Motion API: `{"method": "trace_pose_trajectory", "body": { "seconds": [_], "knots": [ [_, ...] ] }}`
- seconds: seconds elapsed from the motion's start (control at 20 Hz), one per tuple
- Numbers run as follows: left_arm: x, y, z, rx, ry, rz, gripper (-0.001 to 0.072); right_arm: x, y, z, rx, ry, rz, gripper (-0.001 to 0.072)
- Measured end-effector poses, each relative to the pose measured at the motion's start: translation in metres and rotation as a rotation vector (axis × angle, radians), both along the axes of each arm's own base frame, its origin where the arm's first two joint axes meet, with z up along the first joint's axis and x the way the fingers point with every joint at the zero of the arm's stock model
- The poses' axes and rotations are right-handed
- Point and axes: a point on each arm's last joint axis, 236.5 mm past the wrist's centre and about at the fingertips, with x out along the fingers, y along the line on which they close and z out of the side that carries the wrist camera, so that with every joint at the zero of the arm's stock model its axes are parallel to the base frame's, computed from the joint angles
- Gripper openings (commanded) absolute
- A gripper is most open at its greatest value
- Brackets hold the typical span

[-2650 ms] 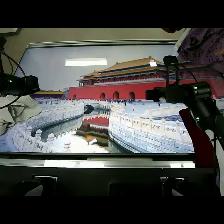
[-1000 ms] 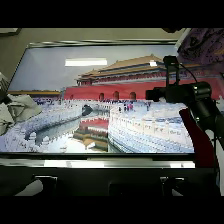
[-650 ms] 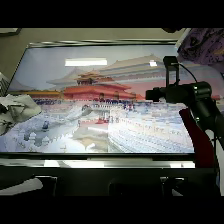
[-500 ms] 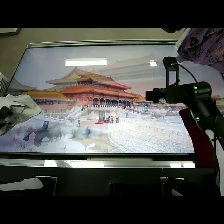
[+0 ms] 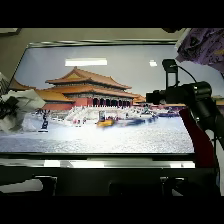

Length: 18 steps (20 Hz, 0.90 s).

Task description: Fold the clothes and pants, and hang the long-sleeved shirts on hangers.

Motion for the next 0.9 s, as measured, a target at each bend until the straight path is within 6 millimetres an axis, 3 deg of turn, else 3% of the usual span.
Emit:
{"method": "trace_pose_trajectory", "body": {
  "seconds": [0.15,0.3,0.4,0.5,0.55,0.6,0.65,0.7,0.75,0.9],
  "knots": [
    [0.022,-0.114,0.055,-0.089,-0.082,-0.208,0.0015,-0.012,-0.003,-0.002,-0.013,0.042,0.002,0.0082],
    [0.016,-0.253,0.092,-0.204,-0.122,-0.448,0.0015,-0.025,-0.01,0.003,-0.044,0.065,0.009,0.0085],
    [-0.006,-0.348,0.099,-0.275,-0.105,-0.607,0.0015,-0.036,-0.019,0.009,-0.081,0.074,0.02,0.0095],
    [-0.036,-0.425,0.09,-0.335,-0.062,-0.73,0.0016,-0.046,-0.029,0.014,-0.128,0.085,0.028,0.0096],
    [-0.052,-0.46,0.079,-0.358,-0.03,-0.779,0.0017,-0.051,-0.034,0.016,-0.15,0.092,0.033,0.0132],
    [-0.067,-0.49,0.064,-0.374,0.007,-0.819,0.0026,-0.056,-0.038,0.017,-0.168,0.102,0.04,0.0251],
    [-0.08,-0.513,0.049,-0.385,0.044,-0.847,0.0137,-0.059,-0.041,0.017,-0.185,0.111,0.047,0.0333],
    [-0.092,-0.531,0.034,-0.392,0.08,-0.868,0.0343,-0.062,-0.043,0.017,-0.198,0.115,0.054,0.034],
    [-0.099,-0.543,0.022,-0.4,0.106,-0.874,0.0497,-0.063,-0.045,0.018,-0.209,0.116,0.063,0.034],
    [-0.101,-0.546,0.014,-0.412,0.133,-0.86,0.0692,-0.061,-0.052,0.021,-0.231,0.099,0.073,0.0346]
  ]
}}
